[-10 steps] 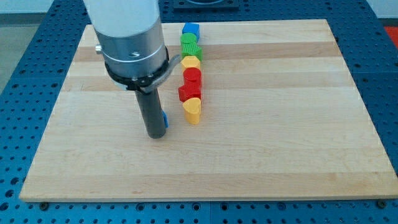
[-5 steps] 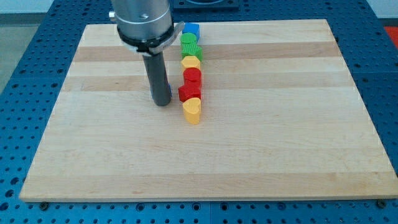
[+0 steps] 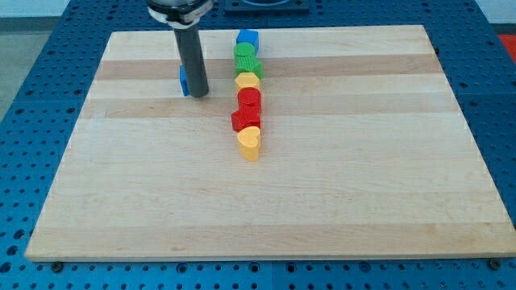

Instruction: Move the blue triangle to the top left of the board

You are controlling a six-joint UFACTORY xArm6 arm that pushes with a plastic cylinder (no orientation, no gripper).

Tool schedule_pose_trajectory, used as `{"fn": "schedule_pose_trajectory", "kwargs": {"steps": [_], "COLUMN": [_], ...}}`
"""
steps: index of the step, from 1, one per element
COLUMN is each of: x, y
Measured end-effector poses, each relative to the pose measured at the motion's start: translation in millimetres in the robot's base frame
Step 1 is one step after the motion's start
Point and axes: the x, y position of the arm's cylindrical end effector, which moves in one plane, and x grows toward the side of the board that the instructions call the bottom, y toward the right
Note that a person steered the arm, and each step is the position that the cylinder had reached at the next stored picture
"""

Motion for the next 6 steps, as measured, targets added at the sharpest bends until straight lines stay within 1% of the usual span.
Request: {"fn": "schedule_pose_trajectory", "kwargs": {"steps": [2, 6], "x": [-26, -62], "y": [-3, -28]}}
